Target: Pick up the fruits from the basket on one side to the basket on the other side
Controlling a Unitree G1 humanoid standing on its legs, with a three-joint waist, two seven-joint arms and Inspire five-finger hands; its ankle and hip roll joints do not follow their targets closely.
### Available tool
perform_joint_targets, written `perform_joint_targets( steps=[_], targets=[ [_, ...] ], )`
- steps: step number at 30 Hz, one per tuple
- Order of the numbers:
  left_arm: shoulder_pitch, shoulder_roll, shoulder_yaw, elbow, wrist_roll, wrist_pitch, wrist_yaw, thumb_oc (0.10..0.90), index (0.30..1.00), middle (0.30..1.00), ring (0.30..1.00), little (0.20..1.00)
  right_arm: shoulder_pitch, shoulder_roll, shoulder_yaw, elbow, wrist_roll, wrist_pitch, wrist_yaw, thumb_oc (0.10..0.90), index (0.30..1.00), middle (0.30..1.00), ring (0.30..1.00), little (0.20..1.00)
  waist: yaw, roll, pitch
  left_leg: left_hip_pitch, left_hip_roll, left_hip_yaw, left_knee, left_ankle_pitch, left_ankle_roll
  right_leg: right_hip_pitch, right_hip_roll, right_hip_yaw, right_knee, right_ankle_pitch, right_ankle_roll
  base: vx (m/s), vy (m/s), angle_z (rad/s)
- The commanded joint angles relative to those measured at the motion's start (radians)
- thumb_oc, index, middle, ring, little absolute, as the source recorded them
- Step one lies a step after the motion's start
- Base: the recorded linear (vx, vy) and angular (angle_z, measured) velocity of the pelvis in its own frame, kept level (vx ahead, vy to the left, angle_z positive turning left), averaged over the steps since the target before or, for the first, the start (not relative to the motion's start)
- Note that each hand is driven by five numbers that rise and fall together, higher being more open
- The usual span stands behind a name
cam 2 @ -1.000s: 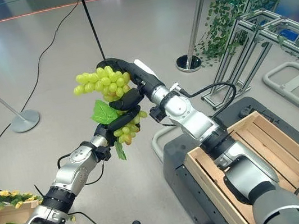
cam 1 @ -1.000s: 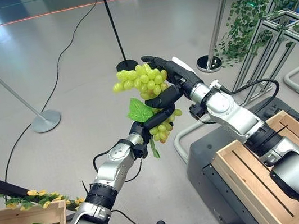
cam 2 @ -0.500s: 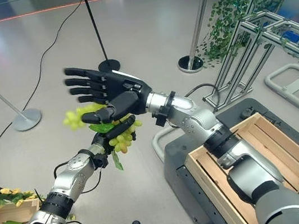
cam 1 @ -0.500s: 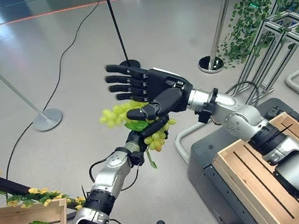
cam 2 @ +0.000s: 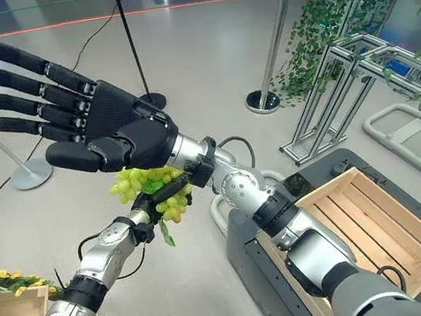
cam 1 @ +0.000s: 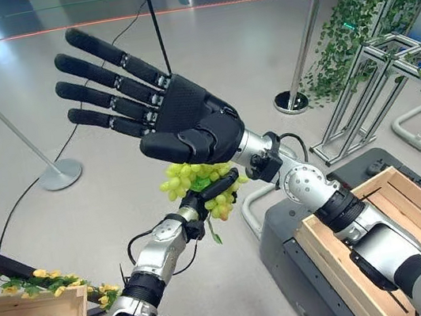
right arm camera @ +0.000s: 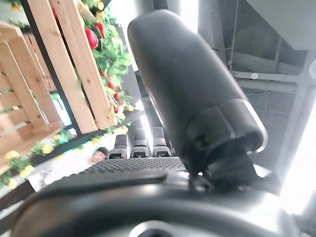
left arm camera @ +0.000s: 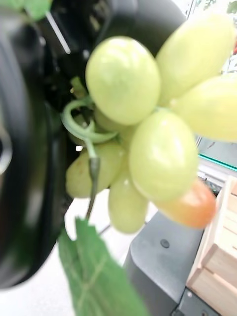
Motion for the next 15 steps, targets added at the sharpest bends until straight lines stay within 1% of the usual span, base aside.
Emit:
perform_joint_targets(
  steps=[1,3,4,5,6,7,8,10,14,15],
  targets=[
    [-0.131,-0.034,0.051,0.075,-0.023,-0.204,-0.001,0.400,0.300,0.300,0.300,0.300,-0.002,0.011,-0.155,0.050,0.133,-0.177,-0.037,0.800,0.900,0.900,0.900,0.900,0.021,0.023,-0.143,-0.006,0.029,-0.018,-0.008,-0.023,-0.057,0.004,-0.043,-0.006,0.002,0.031,-0.003,0.02,0.018,-0.04],
    [-0.126,-0.031,0.056,0.075,-0.018,-0.218,0.015,0.400,0.300,0.300,0.300,0.300,0.004,0.006,-0.167,0.068,0.111,-0.211,-0.075,0.800,0.900,0.900,0.900,0.900,0.021,0.023,-0.142,-0.007,0.029,-0.017,-0.008,-0.024,-0.057,0.003,-0.043,-0.006,0.002,0.031,-0.003,0.00,0.000,0.00],
    [-0.120,-0.029,0.059,0.069,-0.009,-0.230,0.039,0.400,0.300,0.300,0.300,0.300,0.014,0.000,-0.180,0.084,0.063,-0.244,-0.128,0.800,0.900,0.900,0.900,0.900,0.020,0.024,-0.141,-0.008,0.028,-0.017,-0.008,-0.024,-0.056,0.001,-0.043,-0.006,0.002,0.031,-0.003,0.02,0.033,-0.01],
    [-0.113,-0.024,0.063,0.060,-0.003,-0.237,0.055,0.400,0.300,0.300,0.300,0.300,0.024,-0.011,-0.190,0.095,0.025,-0.262,-0.168,0.800,0.900,0.900,0.900,0.900,0.020,0.025,-0.140,-0.008,0.028,-0.017,-0.008,-0.024,-0.056,0.001,-0.044,-0.006,0.002,0.031,-0.003,0.03,0.053,-0.01],
    [-0.095,-0.011,0.071,0.040,-0.005,-0.245,0.097,0.400,0.300,0.300,0.300,0.300,0.046,-0.033,-0.209,0.126,-0.085,-0.314,-0.266,0.800,0.900,0.900,0.900,0.900,0.019,0.026,-0.135,-0.009,0.027,-0.017,-0.008,-0.022,-0.055,-0.001,-0.045,-0.007,0.002,0.033,-0.004,0.03,0.044,0.00],
    [-0.093,-0.010,0.071,0.036,-0.005,-0.243,0.102,0.400,0.300,0.300,0.300,0.300,0.049,-0.034,-0.211,0.126,-0.098,-0.314,-0.282,0.800,0.900,0.900,0.900,0.900,0.019,0.026,-0.135,-0.009,0.026,-0.017,-0.008,-0.022,-0.055,-0.001,-0.045,-0.007,0.002,0.033,-0.004,0.03,0.054,0.00],
    [-0.079,-0.007,0.078,0.018,-0.017,-0.241,0.131,0.400,0.300,0.300,0.300,0.300,0.067,-0.046,-0.222,0.137,-0.172,-0.330,-0.339,0.800,0.900,0.900,0.900,0.900,0.018,0.026,-0.131,-0.009,0.026,-0.017,-0.008,-0.021,-0.054,-0.002,-0.047,-0.007,0.002,0.034,-0.004,0.02,0.043,0.00],
    [-0.023,-0.009,0.103,-0.050,-0.032,-0.249,0.164,0.400,0.300,0.300,0.300,0.300,0.132,-0.073,-0.247,0.142,-0.259,-0.346,-0.387,0.800,0.900,0.900,0.900,0.900,0.019,0.023,-0.120,-0.010,0.022,-0.018,-0.005,-0.024,-0.049,-0.005,-0.051,-0.007,0.002,0.036,-0.004,0.03,0.075,0.00],
    [0.049,-0.028,0.124,-0.130,-0.020,-0.258,0.198,0.400,0.300,0.300,0.300,0.300,0.194,-0.063,-0.234,0.109,-0.324,-0.337,-0.435,0.800,0.900,0.900,0.900,0.900,0.032,0.016,-0.102,-0.012,0.013,-0.030,0.021,-0.037,-0.040,0.001,-0.061,-0.004,0.002,0.040,-0.005,0.04,0.064,0.01],
    [0.069,-0.029,0.131,-0.146,-0.018,-0.265,0.201,0.400,0.300,0.300,0.300,0.300,0.204,-0.053,-0.221,0.101,-0.334,-0.331,-0.454,0.800,0.900,0.900,0.900,0.900,0.041,0.014,-0.095,-0.017,0.008,-0.036,0.040,-0.046,-0.035,0.006,-0.067,-0.004,0.002,0.042,-0.006,0.04,0.065,0.03]
  ],
)
